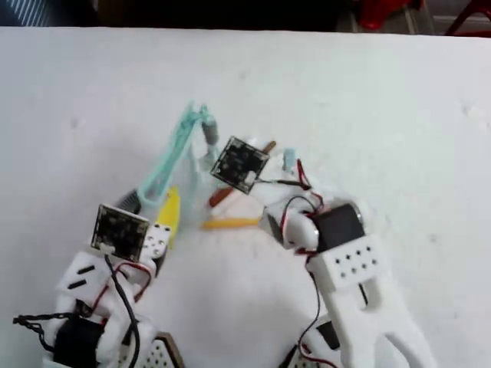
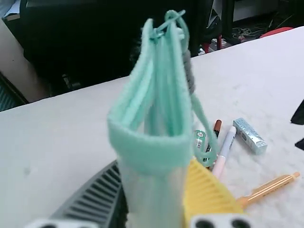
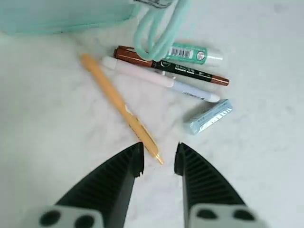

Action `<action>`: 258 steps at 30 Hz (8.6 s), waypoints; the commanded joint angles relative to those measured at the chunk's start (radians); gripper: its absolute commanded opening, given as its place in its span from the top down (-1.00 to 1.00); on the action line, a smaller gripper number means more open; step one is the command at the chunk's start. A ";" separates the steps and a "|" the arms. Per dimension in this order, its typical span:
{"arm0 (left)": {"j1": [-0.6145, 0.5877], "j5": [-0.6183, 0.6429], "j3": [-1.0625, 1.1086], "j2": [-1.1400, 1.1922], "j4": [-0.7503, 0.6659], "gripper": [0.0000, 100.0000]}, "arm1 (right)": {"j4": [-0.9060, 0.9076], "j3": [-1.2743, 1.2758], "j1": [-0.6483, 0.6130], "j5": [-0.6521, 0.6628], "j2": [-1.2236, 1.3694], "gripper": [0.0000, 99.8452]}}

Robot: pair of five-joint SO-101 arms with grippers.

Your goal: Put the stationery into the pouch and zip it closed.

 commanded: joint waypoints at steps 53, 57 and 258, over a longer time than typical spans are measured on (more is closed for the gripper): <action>-0.162 0.084 0.150 0.002 -0.242 0.64 | -0.283 0.002 -0.124 0.216 0.656 0.77; -0.162 0.084 0.144 0.002 -0.213 0.63 | -0.343 0.005 -0.114 0.222 0.711 0.77; 0.119 -0.255 0.178 0.002 0.028 0.51 | 0.147 0.173 0.266 0.155 -0.113 0.59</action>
